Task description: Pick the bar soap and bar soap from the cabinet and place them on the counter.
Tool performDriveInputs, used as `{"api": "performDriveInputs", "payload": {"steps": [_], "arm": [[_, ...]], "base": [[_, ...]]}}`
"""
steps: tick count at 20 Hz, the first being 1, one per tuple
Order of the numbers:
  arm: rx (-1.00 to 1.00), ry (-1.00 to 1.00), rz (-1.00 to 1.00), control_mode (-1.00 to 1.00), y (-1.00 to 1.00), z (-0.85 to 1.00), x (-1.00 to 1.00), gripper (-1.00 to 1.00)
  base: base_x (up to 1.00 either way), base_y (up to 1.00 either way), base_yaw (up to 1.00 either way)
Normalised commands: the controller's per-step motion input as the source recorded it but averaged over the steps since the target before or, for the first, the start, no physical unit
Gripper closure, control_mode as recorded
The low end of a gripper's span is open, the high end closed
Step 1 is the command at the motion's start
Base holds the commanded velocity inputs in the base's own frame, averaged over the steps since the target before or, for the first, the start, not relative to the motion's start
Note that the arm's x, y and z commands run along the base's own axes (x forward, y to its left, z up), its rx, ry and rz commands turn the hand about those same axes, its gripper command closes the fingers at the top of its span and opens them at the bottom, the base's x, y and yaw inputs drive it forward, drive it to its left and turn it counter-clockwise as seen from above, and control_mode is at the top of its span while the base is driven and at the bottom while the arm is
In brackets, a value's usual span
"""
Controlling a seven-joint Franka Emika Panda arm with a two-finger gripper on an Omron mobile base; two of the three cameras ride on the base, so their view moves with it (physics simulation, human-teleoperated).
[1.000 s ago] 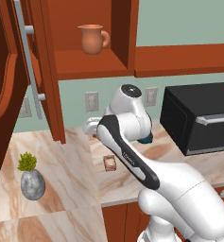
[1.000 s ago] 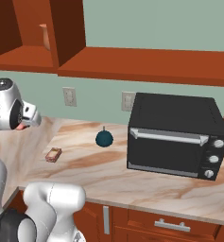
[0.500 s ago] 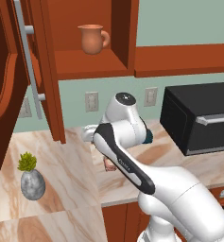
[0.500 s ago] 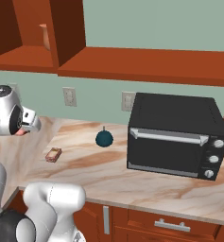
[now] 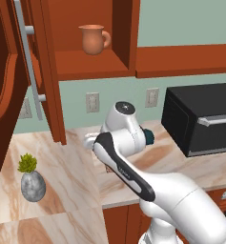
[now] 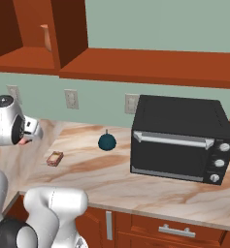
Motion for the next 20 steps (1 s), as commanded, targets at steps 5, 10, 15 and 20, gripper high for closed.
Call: {"api": "performDriveInputs", "payload": {"steps": [5, 10, 15, 20], "arm": [[0.00, 0.00, 0.00, -1.00, 0.00, -0.20, 0.00, 1.00], [0.00, 0.00, 0.00, -1.00, 0.00, -0.24, 0.00, 1.00], [0.00, 0.01, 0.00, -1.00, 0.01, -0.24, 0.03, 1.00], [-0.01, 0.04, 0.00, -1.00, 0.04, -0.34, 0.08, 1.00]], "base": [[0.00, 0.00, 0.00], [0.00, 0.00, 0.00], [0.00, 0.00, 0.00], [0.00, 0.00, 0.00]]}}
